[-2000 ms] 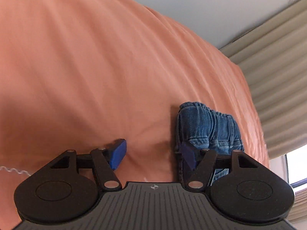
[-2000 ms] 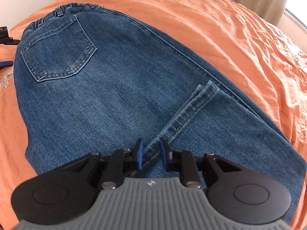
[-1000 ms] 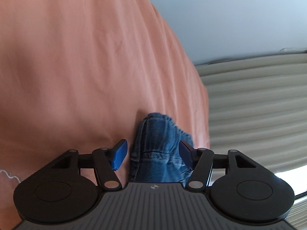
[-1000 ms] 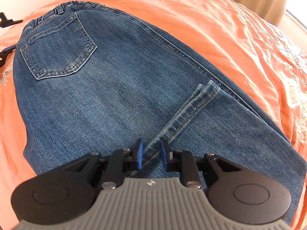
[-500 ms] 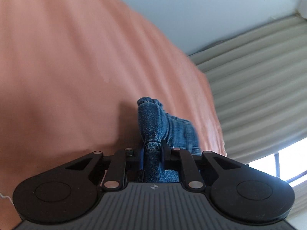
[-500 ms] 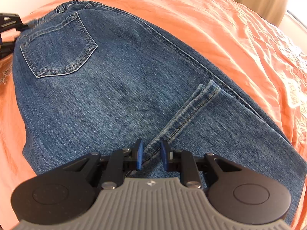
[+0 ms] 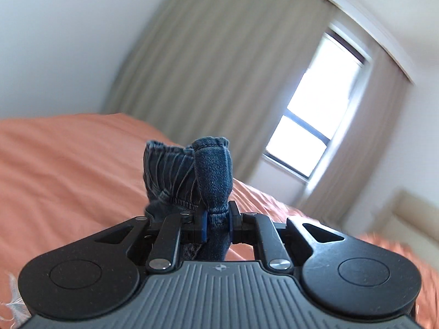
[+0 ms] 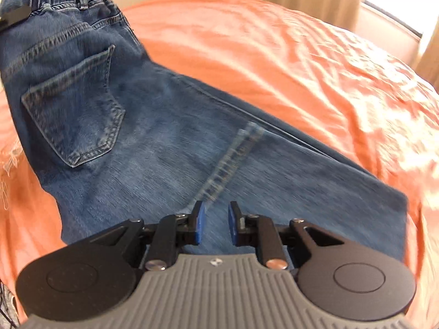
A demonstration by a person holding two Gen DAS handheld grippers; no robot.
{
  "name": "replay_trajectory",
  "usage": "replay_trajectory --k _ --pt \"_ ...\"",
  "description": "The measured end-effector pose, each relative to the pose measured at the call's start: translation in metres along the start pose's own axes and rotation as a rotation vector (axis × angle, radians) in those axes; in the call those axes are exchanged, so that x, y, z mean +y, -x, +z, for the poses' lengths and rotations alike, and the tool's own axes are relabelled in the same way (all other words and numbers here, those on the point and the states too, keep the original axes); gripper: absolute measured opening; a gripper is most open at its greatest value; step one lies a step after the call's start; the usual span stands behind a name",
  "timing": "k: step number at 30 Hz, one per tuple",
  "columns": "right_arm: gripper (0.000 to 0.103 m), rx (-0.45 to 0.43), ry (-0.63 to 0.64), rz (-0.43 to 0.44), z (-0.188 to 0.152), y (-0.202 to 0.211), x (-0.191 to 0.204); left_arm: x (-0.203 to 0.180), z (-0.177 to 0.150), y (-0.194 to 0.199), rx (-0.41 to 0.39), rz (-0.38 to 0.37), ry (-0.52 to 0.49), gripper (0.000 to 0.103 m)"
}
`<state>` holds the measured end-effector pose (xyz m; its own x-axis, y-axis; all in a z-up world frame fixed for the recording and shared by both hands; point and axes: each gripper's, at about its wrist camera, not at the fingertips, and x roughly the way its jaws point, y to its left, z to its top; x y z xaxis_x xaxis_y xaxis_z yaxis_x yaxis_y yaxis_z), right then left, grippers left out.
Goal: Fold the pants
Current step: 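Lay the waistband over onto the jeans and open the left tool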
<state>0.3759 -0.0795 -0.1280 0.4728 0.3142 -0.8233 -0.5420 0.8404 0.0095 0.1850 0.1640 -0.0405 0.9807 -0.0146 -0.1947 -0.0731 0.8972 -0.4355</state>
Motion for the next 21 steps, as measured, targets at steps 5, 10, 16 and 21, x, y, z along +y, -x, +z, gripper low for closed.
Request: replay_trajectory --k 5,10,16,21 --pt "0.014 0.000 -0.085 -0.059 -0.036 0.027 -0.030 -0.061 -0.031 -0.014 0.158 -0.143 -0.241 0.014" --pt "0.014 0.023 -0.207 -0.047 -0.076 0.043 -0.056 -0.110 -0.089 -0.013 0.382 -0.254 -0.390 0.015" --pt "0.014 0.008 -0.239 -0.046 -0.109 0.059 -0.064 -0.127 -0.136 -0.027 0.648 -0.280 -0.483 0.018" --pt "0.015 -0.012 -0.264 -0.029 -0.126 0.068 -0.070 -0.108 -0.125 -0.054 0.772 -0.376 -0.258 0.042"
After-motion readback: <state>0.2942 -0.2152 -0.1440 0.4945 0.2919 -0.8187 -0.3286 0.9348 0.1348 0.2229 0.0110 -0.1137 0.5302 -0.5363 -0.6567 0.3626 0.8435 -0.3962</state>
